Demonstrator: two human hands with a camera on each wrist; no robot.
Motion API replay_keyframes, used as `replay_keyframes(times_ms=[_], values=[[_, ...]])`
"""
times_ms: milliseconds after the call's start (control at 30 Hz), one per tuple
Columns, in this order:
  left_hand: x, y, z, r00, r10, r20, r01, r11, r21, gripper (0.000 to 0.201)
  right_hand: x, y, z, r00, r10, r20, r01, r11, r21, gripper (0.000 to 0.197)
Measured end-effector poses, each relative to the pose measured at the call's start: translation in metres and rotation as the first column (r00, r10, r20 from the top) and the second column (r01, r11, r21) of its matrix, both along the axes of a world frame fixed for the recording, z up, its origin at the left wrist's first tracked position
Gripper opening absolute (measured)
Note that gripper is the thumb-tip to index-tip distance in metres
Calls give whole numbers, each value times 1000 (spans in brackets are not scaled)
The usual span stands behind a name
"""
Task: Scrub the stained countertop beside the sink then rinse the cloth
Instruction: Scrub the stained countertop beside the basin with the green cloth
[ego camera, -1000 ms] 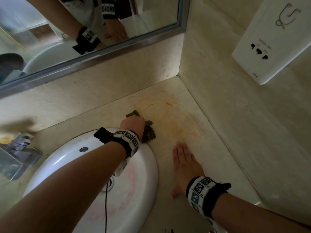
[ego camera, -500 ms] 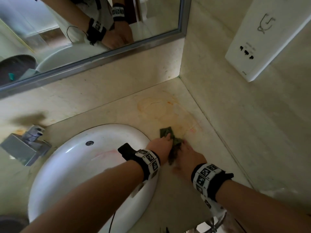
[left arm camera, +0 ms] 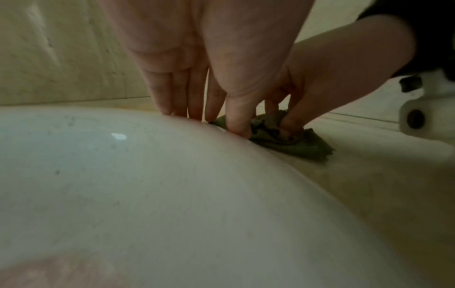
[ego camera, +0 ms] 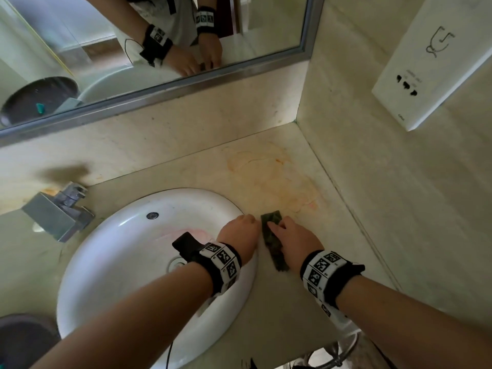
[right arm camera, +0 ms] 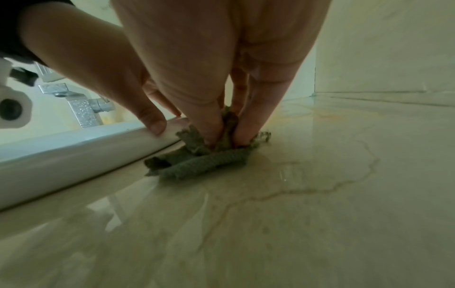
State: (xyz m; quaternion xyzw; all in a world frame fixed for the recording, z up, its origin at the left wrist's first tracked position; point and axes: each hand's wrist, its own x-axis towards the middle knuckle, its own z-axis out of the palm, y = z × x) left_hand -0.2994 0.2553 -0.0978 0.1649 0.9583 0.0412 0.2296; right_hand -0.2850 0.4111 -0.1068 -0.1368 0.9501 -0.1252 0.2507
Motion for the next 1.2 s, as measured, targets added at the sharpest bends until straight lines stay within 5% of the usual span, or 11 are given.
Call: replay_keyframes(times_ms=[133, 400, 533, 667, 733, 833, 1000, 1200], values=[[1, 2, -4, 999, 38, 28, -38, 999, 3, 19, -15, 4, -6, 998, -48, -26, 50, 998, 49, 36], [-1, 5, -7, 991, 60, 121, -59, 998, -17, 32, -10, 23, 2, 972, -233, -1, 233, 970, 65, 48], [-1, 9, -8, 985, 99, 140, -98, 995, -11, 31, 10, -9, -3, 995, -95, -14, 94, 994, -54, 36], [0, 13, -16, 997, 64, 52, -65, 998, 16, 46, -9, -10, -11, 994, -109, -8, 109, 992, -69, 64], [0, 17, -15, 998, 62, 16, -62, 998, -14, 48, -24, -9, -13, 996, -82, -44, 81, 996, -23, 55], [-2, 21, -14, 998, 55, -15, -56, 998, -39, 56, -39, -9, -19, 966, -256, 27, 258, 960, -112, 25], [-7, 19, -10, 1000, 28, 1, -28, 993, -111, 65, -58, 6, -18, 868, -482, 121, 496, 831, -249, 28], [-8, 18, -6, 999, 0, 47, 7, 988, -152, 78, -70, 46, -20, 875, -484, -1, 483, 873, -65, 31]])
